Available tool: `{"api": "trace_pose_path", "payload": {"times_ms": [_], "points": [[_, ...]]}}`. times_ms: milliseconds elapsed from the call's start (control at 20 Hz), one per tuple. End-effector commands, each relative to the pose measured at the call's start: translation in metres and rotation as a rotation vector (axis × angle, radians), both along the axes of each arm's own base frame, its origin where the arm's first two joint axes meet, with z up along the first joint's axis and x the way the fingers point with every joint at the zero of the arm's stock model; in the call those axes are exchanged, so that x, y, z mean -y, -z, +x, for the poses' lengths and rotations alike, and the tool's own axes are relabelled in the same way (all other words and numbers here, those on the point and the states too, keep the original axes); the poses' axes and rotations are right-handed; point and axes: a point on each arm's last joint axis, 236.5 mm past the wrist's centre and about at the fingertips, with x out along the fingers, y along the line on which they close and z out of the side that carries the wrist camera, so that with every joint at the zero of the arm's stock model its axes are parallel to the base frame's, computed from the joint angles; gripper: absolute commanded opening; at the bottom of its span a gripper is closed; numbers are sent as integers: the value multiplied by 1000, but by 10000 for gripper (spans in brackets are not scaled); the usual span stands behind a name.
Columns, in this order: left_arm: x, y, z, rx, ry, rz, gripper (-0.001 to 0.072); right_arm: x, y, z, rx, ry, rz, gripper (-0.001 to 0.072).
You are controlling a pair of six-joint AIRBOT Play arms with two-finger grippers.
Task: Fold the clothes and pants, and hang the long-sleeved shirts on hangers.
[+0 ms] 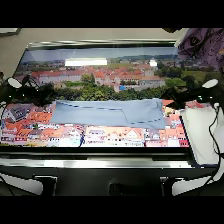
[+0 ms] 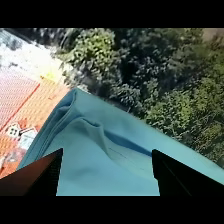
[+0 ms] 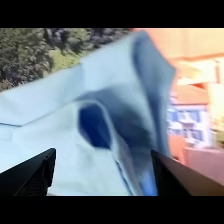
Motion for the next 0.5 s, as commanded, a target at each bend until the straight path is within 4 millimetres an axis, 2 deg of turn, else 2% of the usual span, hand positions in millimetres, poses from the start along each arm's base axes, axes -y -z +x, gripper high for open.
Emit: {"api": "trace_pose_path", "payload": {"times_ms": [0,150,300,450], "points": [[-5,-31,10,32,30,26,633,33,-1,-34,-52,-61,64,695],[-5,-43,17,62,35,32,633,27,15,-39,-43,-74,139,695],[0,-42,12,41,51,25,633,13,36,-44,-62,-95,192,695],[5,-41,10,33,62,22,633,7,48,-40,-57,-88,237,695]]}}
